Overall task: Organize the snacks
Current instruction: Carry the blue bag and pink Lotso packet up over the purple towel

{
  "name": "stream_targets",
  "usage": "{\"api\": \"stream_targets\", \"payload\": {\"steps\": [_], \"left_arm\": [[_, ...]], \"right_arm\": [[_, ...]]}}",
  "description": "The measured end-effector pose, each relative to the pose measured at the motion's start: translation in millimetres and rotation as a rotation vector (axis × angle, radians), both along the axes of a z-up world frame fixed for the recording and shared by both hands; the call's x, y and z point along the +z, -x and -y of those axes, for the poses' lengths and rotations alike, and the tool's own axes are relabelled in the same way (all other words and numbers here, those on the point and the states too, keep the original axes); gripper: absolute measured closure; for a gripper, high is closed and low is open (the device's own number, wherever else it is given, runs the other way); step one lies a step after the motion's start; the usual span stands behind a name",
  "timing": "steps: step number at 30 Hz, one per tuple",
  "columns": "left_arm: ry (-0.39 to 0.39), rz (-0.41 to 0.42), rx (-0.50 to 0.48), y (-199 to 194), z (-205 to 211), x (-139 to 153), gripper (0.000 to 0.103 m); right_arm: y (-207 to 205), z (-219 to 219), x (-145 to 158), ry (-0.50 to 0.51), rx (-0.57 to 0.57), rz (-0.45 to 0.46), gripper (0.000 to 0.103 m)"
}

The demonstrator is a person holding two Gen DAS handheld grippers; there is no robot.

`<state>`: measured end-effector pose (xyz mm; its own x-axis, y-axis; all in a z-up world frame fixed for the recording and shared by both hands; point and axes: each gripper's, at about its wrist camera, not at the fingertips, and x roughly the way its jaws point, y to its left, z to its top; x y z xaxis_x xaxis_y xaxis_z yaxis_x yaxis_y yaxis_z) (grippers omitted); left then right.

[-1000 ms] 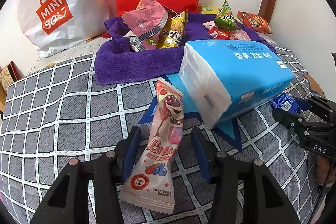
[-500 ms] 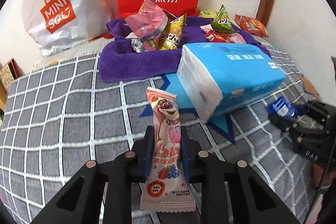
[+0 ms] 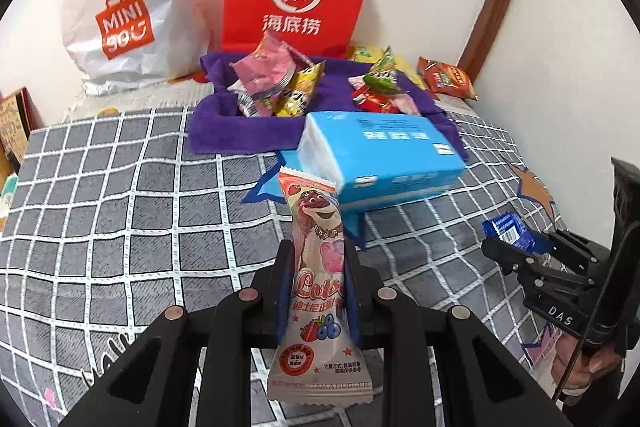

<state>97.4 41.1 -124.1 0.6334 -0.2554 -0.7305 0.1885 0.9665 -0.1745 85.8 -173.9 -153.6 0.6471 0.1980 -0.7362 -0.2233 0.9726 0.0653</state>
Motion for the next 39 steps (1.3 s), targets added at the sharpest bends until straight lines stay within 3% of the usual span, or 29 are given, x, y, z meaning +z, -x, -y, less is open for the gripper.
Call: {"api": "stream_targets", "payload": {"steps": [17, 39], "left_arm": [[0.028, 0.058, -0.074, 21.8, 23.3, 49.0, 0.081], [0.019, 0.091, -0.057, -28.5, 20.7, 90.7, 0.081]], "right_arm": [[17.5, 13.8, 60.3, -0.016, -0.030, 0.096, 0.063], [-30.2, 12.1, 103.1, -0.042, -0.026, 0.142, 0.063]]}}
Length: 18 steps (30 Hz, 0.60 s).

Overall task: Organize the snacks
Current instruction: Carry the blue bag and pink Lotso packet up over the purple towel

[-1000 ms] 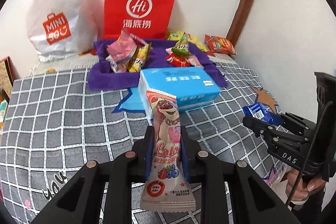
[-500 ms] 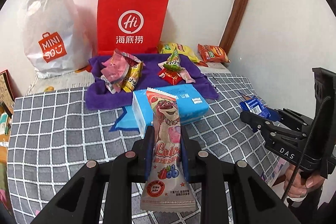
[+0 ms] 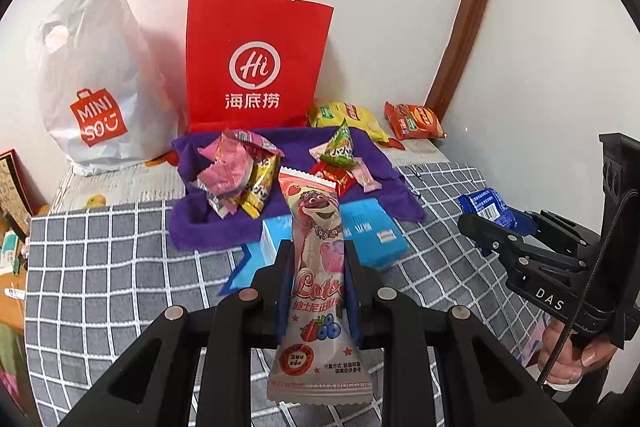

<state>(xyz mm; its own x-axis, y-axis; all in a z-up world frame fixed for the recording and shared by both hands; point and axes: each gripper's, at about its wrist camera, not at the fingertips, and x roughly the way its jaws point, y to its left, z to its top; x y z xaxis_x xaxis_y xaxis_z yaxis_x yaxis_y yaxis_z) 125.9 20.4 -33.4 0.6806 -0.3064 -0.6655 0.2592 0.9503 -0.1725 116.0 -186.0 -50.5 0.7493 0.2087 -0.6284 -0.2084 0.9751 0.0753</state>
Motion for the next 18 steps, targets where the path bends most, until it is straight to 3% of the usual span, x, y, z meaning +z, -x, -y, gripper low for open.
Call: {"api": "stream_targets", "payload": {"steps": [18], "left_arm": [[-0.011, -0.001, 0.004, -55.0, -2.9, 6.8, 0.081]], "right_arm": [[-58.2, -5.9, 11.6, 0.031, 0.018, 0.023, 0.063]]}}
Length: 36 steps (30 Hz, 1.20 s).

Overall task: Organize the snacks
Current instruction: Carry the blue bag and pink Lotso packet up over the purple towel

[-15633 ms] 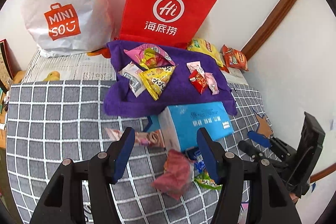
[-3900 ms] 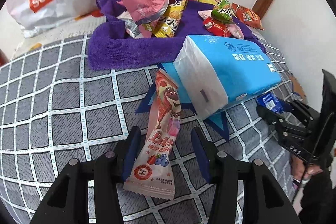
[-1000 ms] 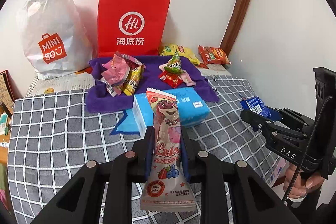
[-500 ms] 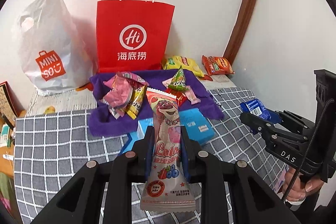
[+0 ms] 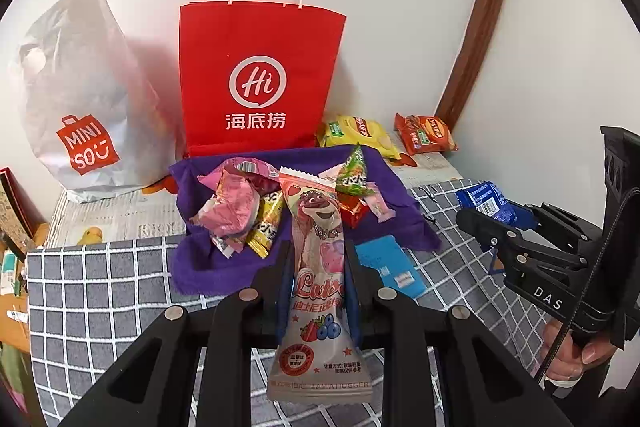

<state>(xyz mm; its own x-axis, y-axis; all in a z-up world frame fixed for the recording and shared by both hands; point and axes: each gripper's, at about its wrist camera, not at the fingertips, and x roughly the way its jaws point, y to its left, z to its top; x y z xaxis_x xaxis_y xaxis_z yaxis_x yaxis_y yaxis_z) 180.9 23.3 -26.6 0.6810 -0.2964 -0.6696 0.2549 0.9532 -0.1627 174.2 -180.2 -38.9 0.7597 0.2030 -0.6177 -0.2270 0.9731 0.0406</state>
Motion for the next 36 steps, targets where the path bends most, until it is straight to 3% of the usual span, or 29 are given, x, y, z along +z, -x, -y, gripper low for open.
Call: {"api": "stream_targets", "payload": {"steps": [36], "left_arm": [[-0.010, -0.017, 0.042, -105.2, -17.1, -4.0, 0.081]], "right_arm": [[-118.0, -12.8, 7.4, -0.001, 0.014, 0.009, 0.064]]}}
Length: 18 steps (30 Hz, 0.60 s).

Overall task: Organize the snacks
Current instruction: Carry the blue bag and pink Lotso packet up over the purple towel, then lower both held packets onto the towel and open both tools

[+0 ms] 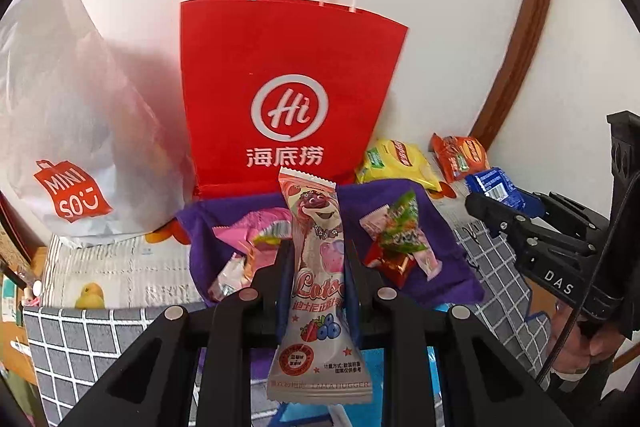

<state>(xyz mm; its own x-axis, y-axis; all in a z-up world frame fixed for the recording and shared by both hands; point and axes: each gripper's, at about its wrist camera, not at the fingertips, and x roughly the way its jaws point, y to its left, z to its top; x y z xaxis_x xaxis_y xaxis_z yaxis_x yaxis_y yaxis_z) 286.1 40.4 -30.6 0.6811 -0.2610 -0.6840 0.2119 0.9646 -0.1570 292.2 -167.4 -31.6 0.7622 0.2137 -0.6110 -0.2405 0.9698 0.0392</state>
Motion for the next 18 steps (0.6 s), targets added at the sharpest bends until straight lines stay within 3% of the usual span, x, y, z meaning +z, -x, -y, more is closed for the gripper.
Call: {"api": "stream_targets", "payload": {"steps": [8, 18], "left_arm": [[0.030, -0.042, 0.018, -28.6, -3.9, -14.4, 0.081], [0.053, -0.111, -0.025, -52.6, 6.9, -49.5, 0.081]], "right_arm": [[-27.6, -6.3, -3.3, -0.033, 0.014, -0.008, 0.064], [-62.7, -8.6, -55.2, 0.002, 0.048, -0.135, 0.064]]}}
